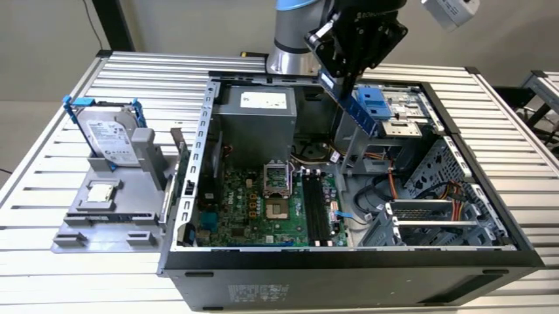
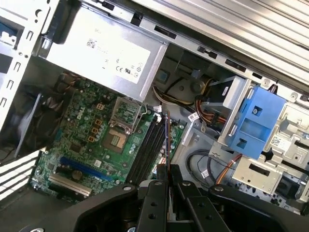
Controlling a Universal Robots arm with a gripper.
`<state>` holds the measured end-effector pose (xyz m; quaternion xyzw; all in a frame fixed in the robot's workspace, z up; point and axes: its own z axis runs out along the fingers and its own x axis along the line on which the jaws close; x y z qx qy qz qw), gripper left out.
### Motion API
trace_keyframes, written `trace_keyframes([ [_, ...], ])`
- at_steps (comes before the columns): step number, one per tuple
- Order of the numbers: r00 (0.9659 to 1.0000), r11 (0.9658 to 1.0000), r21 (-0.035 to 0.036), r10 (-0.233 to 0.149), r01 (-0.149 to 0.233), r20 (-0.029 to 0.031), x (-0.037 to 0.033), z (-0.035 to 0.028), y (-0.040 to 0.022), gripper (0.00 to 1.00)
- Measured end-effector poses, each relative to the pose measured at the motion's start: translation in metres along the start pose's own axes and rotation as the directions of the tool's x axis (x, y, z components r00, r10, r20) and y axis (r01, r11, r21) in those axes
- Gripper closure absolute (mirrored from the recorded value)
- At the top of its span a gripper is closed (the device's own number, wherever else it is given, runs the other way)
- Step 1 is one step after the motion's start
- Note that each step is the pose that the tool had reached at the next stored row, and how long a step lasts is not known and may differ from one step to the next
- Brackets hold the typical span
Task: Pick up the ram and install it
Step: 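Insert the ram into the slot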
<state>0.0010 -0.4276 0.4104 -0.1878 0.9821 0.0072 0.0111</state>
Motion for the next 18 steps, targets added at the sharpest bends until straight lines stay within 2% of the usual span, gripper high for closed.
trace_keyframes([
  [4, 0.9988, 0.9988, 0.0012, 0.048, -0.048, 0.0005, 0.0000, 0.0000, 0.0000, 1.00],
  [9, 0.9952, 0.9952, 0.0024, 0.098, -0.098, 0.0011, 0.0000, 0.0000, -0.0001, 1.00],
  [18, 0.9849, 0.9849, 0.0041, 0.173, -0.173, 0.0021, 0.0001, 0.0000, -0.0003, 1.00],
])
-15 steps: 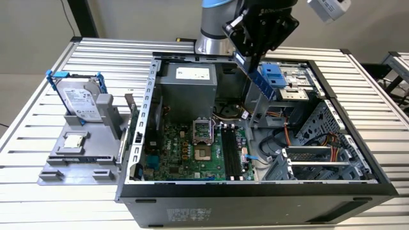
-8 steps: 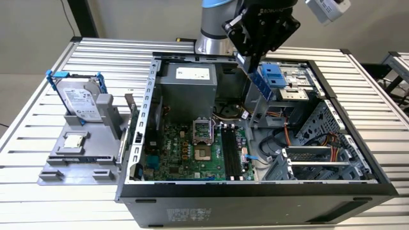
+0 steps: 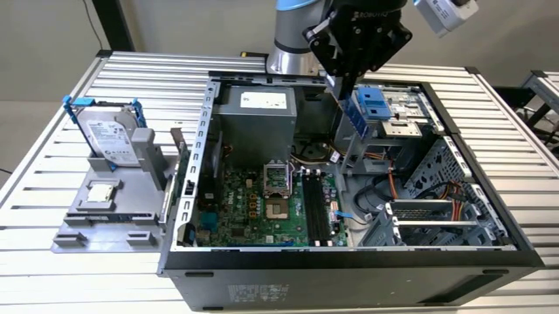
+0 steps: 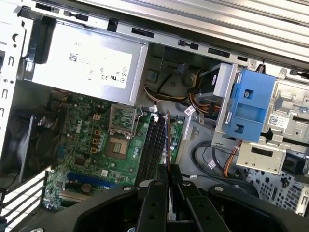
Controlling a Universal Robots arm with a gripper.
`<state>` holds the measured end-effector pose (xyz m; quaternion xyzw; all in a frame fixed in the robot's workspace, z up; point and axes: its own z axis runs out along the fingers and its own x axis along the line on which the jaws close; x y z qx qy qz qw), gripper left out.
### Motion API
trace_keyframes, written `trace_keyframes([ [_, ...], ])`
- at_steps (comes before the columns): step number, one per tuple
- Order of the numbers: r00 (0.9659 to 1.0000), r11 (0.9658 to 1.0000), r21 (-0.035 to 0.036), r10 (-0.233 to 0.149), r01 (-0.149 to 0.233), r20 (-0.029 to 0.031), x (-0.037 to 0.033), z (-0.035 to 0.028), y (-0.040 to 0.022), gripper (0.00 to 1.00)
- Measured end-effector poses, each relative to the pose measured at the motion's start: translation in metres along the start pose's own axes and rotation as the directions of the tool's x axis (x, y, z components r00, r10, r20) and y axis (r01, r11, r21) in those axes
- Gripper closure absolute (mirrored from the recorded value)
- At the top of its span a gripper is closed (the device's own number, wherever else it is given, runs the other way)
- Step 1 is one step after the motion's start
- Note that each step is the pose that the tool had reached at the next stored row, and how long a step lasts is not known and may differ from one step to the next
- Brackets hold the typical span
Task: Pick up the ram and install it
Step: 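Insert the ram into the slot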
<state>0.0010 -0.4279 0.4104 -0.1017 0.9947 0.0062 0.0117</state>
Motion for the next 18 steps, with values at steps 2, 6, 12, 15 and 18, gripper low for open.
trace_keyframes([
  [2, 0.9999, 0.9999, 0.0004, 0.016, -0.016, 0.0002, 0.0000, 0.0000, -0.0001, 1.00],
  [6, 0.9988, 0.9988, 0.0011, 0.049, -0.049, 0.0006, 0.0000, 0.0001, -0.0003, 1.00],
  [12, 0.9949, 0.9949, 0.0026, 0.101, -0.101, 0.0011, 0.0001, -0.0001, -0.0005, 1.00],
  [15, 0.9921, 0.9921, 0.0029, 0.126, -0.126, 0.0016, 0.0001, 0.0001, -0.0005, 1.00],
  [18, 0.9903, 0.9903, 0.0034, 0.139, -0.139, 0.0017, 0.0001, 0.0000, -0.0004, 1.00],
])
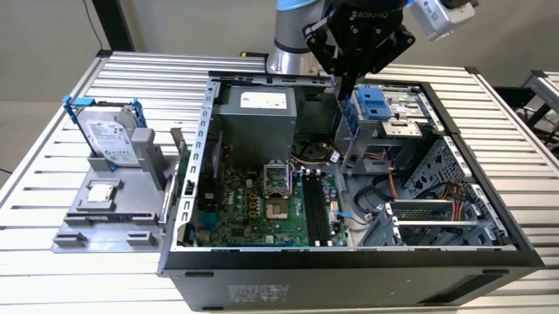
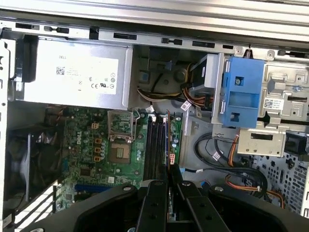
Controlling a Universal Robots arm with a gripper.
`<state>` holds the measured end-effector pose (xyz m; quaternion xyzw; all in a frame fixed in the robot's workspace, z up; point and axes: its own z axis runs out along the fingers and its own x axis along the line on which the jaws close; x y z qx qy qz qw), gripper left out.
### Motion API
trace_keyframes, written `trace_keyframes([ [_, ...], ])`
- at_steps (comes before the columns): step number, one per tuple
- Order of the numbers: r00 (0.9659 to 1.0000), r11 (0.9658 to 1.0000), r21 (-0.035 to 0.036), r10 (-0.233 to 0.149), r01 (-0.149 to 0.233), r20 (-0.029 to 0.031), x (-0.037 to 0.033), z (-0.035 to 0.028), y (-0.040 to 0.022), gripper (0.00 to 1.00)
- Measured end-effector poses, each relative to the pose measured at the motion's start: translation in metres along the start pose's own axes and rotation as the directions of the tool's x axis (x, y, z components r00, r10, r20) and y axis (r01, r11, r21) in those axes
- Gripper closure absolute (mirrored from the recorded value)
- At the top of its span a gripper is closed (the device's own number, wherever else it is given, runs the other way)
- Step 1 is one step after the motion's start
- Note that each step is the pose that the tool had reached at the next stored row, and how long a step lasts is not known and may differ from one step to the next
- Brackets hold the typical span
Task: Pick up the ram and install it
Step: 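Insert the ram into the slot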
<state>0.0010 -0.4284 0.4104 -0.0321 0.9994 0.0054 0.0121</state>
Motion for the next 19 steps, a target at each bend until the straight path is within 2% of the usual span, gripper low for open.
trace_keyframes([
  [6, 1.0000, 1.0000, -0.0002, 0.002, -0.002, 0.0001, 0.0000, 0.0006, 0.0000, 1.00],
  [19, 1.0000, 1.0000, 0.0001, 0.007, -0.007, 0.0001, -0.0002, 0.0109, -0.0001, 1.00],
])
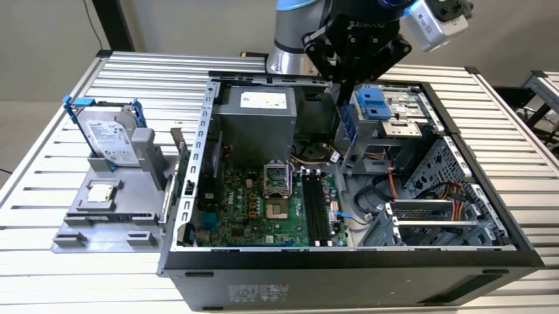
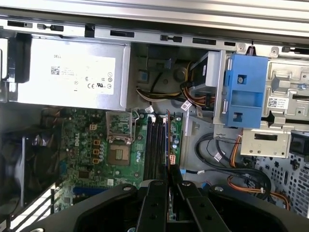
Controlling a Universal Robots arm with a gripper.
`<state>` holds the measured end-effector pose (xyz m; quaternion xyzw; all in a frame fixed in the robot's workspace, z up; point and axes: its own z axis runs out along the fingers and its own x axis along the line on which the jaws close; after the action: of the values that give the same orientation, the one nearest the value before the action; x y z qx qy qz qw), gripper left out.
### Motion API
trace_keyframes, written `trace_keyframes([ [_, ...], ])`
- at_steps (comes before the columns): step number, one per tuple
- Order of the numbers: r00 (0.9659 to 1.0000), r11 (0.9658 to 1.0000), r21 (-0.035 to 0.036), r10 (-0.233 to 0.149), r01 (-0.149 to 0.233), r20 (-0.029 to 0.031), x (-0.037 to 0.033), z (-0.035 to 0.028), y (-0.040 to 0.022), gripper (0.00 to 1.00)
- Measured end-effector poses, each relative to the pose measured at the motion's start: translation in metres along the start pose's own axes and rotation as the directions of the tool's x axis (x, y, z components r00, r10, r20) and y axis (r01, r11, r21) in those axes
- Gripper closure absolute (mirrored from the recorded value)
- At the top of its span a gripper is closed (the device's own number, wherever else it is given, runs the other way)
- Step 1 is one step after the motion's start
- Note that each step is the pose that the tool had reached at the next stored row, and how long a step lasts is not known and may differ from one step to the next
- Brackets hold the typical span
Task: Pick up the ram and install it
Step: 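Insert the ram into the slot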
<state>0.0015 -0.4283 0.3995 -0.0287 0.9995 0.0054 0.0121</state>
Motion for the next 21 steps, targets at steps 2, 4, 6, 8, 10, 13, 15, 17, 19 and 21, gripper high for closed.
trace_keyframes([
  [2, 1.0000, 1.0000, 0.0000, 0.003, -0.003, 0.0001, 0.0000, 0.0016, 0.0000, 1.00],
  [4, 1.0000, 1.0000, 0.0000, 0.006, -0.006, 0.0001, 0.0001, 0.0035, -0.0001, 1.00],
  [6, 1.0000, 1.0000, 0.0002, 0.008, -0.008, 0.0001, 0.0001, 0.0059, -0.0001, 1.00],
  [8, 0.9999, 0.9999, 0.0002, 0.010, -0.010, 0.0001, 0.0002, 0.0090, -0.0001, 1.00],
  [10, 0.9999, 0.9999, 0.0003, 0.011, -0.011, 0.0001, 0.0003, 0.0123, -0.0001, 1.00],
  [13, 0.9999, 0.9999, 0.0003, 0.012, -0.012, 0.0001, 0.0004, 0.0176, -0.0002, 1.00],
  [15, 0.9999, 0.9999, 0.0004, 0.012, -0.012, 0.0001, 0.0005, 0.0211, -0.0003, 1.00],
  [17, 0.9999, 0.9999, 0.0013, 0.012, -0.012, 0.0000, 0.0005, 0.0228, -0.0003, 1.00],
  [19, 0.9999, 0.9999, 0.0015, 0.012, -0.012, 0.0000, 0.0005, 0.0228, -0.0004, 1.00],
  [21, 0.9999, 0.9999, 0.0012, 0.012, -0.012, 0.0001, 0.0005, 0.0229, -0.0004, 1.00],
])
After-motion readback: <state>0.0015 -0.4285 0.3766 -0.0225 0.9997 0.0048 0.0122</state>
